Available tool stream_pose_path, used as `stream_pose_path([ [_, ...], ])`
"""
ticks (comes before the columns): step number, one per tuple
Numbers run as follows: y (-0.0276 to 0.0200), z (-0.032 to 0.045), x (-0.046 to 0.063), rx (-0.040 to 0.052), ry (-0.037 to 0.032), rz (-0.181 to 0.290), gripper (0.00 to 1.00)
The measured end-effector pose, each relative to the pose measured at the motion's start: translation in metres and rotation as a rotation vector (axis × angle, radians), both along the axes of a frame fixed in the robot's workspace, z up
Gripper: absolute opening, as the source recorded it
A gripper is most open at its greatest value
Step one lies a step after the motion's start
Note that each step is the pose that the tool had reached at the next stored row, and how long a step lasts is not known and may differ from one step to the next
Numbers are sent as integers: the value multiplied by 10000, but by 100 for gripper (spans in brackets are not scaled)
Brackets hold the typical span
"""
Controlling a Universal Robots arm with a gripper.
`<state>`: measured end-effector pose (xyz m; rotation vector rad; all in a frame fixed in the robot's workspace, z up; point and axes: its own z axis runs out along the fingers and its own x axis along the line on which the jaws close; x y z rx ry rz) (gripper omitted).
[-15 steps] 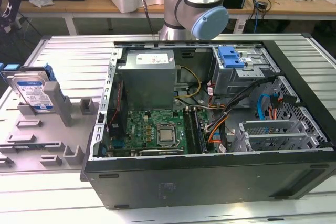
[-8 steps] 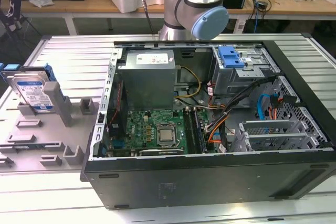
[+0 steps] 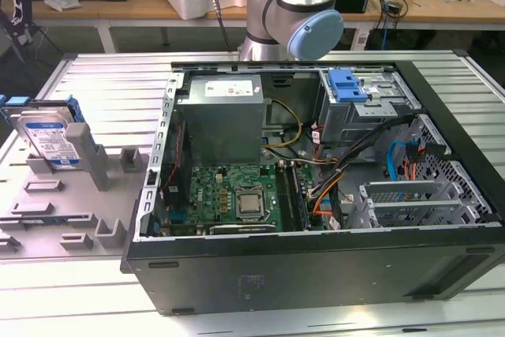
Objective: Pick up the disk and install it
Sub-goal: 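Pick up the disk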
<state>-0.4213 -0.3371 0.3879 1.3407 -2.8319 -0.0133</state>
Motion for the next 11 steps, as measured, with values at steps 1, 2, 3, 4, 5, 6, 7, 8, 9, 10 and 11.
stream_pose_path([
  [1,0,-3,0,-12,0,431,61],
  [2,0,-6,0,-20,0,850,67],
  [3,0,-9,0,-22,0,1150,74],
  [4,0,-12,1,-24,0,1330,74],
  [5,0,-14,0,-24,1,1509,74],
  [6,0,-17,0,-25,0,1696,74],
  [7,0,-19,0,-25,-1,1875,74],
  [8,0,-22,0,-26,-1,2055,74],
  [9,0,-25,0,-26,-1,2240,74],
  [10,0,-28,0,-27,-1,2424,74],
  [11,0,-31,0,-27,-1,2671,74],
])
